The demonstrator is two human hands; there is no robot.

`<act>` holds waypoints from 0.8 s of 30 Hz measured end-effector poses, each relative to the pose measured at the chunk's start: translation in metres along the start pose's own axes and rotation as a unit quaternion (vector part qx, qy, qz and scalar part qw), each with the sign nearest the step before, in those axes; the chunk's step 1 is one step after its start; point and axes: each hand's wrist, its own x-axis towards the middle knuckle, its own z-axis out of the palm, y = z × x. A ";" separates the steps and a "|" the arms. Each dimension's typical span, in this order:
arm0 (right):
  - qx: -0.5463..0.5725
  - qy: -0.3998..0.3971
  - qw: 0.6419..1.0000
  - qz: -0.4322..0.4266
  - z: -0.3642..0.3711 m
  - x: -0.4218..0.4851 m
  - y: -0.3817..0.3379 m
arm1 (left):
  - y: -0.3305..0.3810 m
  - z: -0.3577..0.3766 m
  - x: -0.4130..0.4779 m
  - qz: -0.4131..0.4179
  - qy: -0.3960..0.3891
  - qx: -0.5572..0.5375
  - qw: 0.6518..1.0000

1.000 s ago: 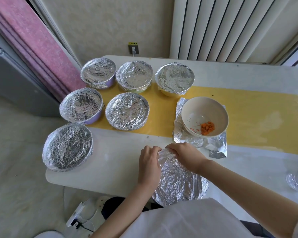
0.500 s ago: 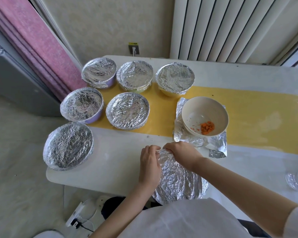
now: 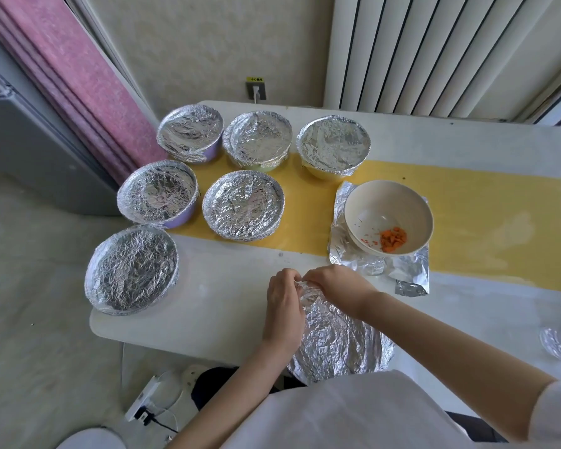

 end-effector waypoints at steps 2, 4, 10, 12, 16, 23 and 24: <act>0.036 0.013 0.999 0.009 -0.001 -0.003 0.002 | -0.002 -0.001 -0.002 0.010 0.000 0.012 1.000; 0.065 0.027 0.997 0.032 -0.006 -0.008 0.004 | -0.004 -0.002 -0.004 -0.006 0.012 0.018 1.000; 0.106 0.046 0.991 0.063 -0.007 -0.015 0.007 | -0.005 0.002 0.000 -0.024 0.003 0.026 0.999; 0.104 0.045 0.991 0.066 -0.006 -0.015 0.007 | -0.006 0.002 0.005 -0.025 -0.006 0.016 1.000; 0.076 0.040 0.995 0.052 -0.007 -0.014 0.011 | -0.008 0.002 0.008 -0.015 -0.002 0.011 1.000; 0.054 -0.023 0.996 0.060 -0.014 -0.010 0.010 | -0.010 0.007 0.009 0.003 0.002 0.022 1.000; 0.058 -0.031 0.996 0.060 -0.015 -0.009 0.010 | -0.010 0.007 0.009 0.004 0.001 0.024 1.000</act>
